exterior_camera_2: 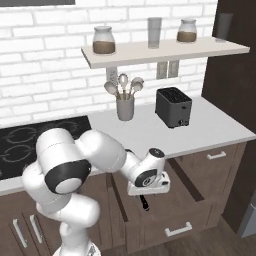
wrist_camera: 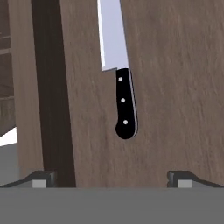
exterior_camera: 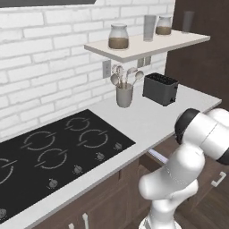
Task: Pick up the knife from the drawer and place it on the cutting board. Then place the meat from the plate to the cutting board.
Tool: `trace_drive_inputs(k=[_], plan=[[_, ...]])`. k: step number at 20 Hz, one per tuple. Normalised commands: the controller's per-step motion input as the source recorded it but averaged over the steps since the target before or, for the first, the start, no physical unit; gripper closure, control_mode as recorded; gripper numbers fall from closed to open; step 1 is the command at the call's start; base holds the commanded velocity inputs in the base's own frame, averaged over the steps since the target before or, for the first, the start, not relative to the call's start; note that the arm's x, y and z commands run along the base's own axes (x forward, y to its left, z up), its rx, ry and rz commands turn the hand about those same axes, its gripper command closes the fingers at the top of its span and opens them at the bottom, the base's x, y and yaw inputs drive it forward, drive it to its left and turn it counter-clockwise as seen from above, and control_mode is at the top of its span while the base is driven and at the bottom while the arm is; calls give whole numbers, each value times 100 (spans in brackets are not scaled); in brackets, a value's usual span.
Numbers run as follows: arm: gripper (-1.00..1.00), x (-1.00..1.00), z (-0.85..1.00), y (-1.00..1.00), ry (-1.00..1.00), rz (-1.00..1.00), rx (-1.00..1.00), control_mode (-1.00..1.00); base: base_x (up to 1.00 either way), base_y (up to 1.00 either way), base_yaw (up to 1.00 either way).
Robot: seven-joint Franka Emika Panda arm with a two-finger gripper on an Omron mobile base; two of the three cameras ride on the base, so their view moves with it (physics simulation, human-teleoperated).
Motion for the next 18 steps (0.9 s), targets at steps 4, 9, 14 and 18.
trace_drive_inputs(k=[4,9,14,18], plan=[[-100,18,-35,0,0,0,0,-100,0,0,0],[-100,41,-32,0,3,0,0,-100,0,0,0],[-100,28,-23,0,1,0,0,-100,0,0,0],[-100,18,-12,0,0,0,0,-100,0,0,0]])
